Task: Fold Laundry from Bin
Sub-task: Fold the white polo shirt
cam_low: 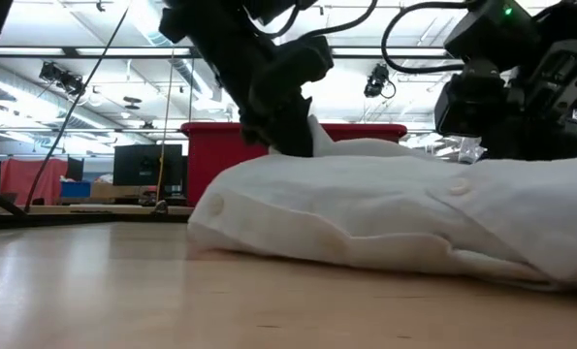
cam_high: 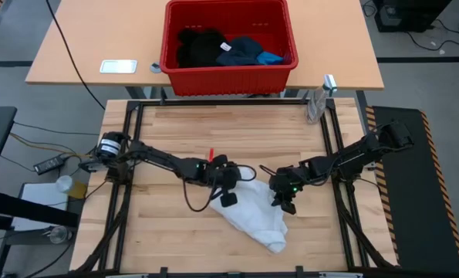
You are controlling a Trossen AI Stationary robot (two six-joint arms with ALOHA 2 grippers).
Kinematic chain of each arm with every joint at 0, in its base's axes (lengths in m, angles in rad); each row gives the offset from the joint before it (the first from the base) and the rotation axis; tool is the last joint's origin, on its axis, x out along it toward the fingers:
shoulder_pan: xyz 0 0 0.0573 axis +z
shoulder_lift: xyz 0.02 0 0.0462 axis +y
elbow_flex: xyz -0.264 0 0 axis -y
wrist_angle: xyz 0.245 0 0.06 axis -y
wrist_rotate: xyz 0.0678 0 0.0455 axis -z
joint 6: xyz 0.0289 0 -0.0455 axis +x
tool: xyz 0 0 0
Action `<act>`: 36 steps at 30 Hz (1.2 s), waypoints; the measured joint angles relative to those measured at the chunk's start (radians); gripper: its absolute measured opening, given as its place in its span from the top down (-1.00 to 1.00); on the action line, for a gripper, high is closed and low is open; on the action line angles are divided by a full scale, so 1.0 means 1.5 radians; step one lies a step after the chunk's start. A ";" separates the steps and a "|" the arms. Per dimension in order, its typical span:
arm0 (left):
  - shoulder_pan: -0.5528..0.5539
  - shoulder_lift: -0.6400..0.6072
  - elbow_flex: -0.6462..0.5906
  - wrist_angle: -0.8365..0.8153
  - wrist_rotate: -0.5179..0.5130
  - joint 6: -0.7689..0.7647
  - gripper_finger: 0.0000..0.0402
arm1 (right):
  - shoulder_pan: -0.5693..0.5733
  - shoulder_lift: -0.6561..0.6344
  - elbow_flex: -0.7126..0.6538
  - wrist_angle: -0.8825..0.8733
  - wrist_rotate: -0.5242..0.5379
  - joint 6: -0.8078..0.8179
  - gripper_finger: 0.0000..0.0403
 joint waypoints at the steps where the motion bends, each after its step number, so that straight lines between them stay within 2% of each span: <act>1: 0.004 0.000 0.000 0.008 0.000 0.014 0.91 | 0.000 0.000 0.000 -0.001 0.002 0.000 0.92; 4: 0.016 0.000 0.000 0.026 -0.002 0.049 0.83 | 0.000 0.000 0.000 -0.003 0.006 0.004 0.92; 7: 0.025 0.000 0.000 0.021 -0.012 0.076 0.64 | 0.000 0.000 -0.001 -0.005 0.005 0.015 0.92; 14: 0.029 -0.008 0.001 0.012 -0.014 0.083 -0.15 | 0.001 0.000 -0.001 -0.008 0.009 0.040 0.92; 18: 0.029 -0.033 0.030 -0.079 -0.012 0.053 -0.44 | 0.001 0.000 -0.001 -0.008 0.011 0.050 0.92; 21: 0.022 -0.061 0.042 -0.116 -0.009 0.016 -0.50 | 0.001 0.001 -0.002 -0.009 0.012 0.068 0.92; 27: -0.032 -0.083 0.046 -0.088 0.011 -0.008 -0.46 | 0.001 0.001 -0.002 -0.008 0.021 0.088 0.92; 31: -0.069 -0.053 0.045 -0.023 0.008 -0.007 -0.43 | 0.001 0.001 -0.002 -0.005 0.029 0.090 0.92; 36: -0.079 0.042 0.046 0.078 0.004 0.097 -0.37 | 0.001 0.001 -0.002 -0.002 0.033 0.090 0.92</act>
